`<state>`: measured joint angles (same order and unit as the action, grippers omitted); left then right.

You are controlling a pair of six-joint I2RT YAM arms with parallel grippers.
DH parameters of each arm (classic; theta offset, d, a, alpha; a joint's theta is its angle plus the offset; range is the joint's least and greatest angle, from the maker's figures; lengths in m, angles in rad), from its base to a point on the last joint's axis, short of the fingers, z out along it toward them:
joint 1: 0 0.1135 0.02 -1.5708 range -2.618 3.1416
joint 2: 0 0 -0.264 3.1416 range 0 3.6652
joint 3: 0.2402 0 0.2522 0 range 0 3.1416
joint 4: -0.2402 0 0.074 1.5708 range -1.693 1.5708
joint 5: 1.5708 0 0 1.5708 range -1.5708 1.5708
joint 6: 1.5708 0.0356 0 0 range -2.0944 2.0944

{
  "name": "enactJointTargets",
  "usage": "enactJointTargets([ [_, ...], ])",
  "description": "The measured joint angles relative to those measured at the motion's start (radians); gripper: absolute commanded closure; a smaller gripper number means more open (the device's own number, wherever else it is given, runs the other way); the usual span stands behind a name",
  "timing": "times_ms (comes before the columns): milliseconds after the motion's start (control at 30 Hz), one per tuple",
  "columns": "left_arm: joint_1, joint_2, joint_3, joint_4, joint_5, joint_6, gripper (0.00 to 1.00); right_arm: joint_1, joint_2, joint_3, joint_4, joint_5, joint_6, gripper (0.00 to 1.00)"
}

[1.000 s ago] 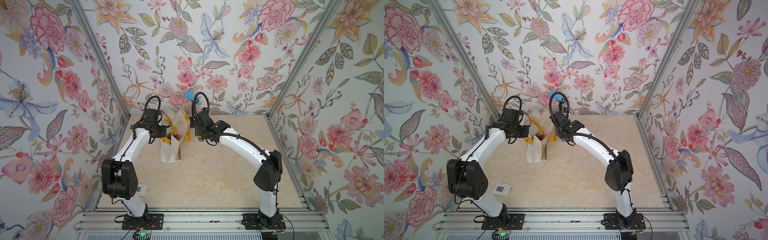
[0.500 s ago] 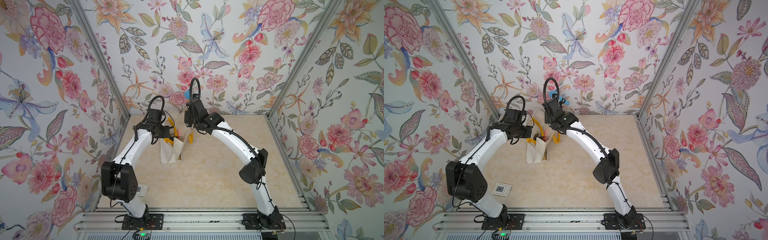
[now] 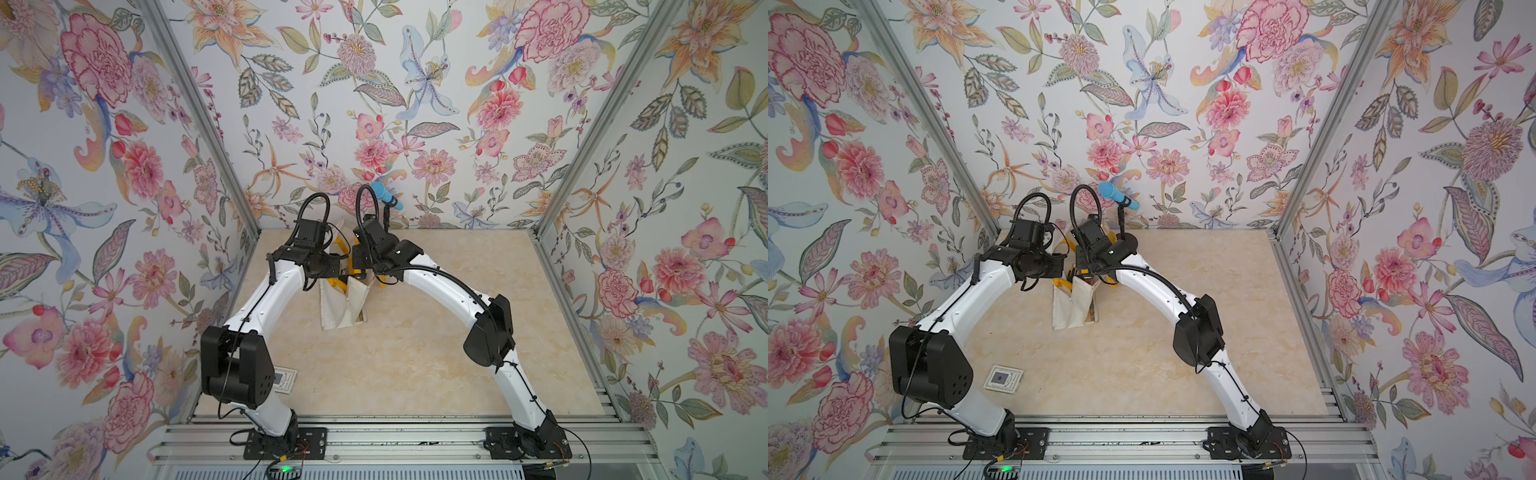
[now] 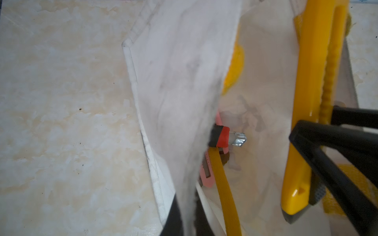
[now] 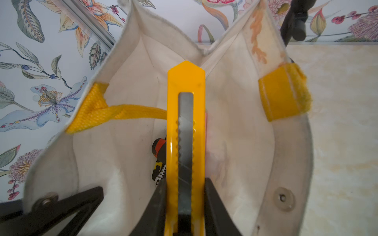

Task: Place the art knife into the pouch
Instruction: Place the utility knife in the pouch.

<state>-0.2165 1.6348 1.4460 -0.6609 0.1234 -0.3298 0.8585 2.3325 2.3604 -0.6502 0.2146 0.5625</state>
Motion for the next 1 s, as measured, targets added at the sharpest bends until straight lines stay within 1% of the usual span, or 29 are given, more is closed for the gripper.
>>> enactJointTargets([
  [400,0.0,0.0,0.0,0.0,0.0,0.0,1.0,0.002,0.01,-0.05,0.008,-0.033,0.027,0.78],
  [633,0.0,0.0,-0.002,-0.008,0.0,0.0,1.0,0.001,0.058,-0.051,0.012,-0.069,0.039,0.77],
  [1000,0.0,-0.003,-0.008,-0.006,-0.004,0.0,1.0,-0.01,0.068,-0.051,0.017,-0.104,0.045,0.77],
])
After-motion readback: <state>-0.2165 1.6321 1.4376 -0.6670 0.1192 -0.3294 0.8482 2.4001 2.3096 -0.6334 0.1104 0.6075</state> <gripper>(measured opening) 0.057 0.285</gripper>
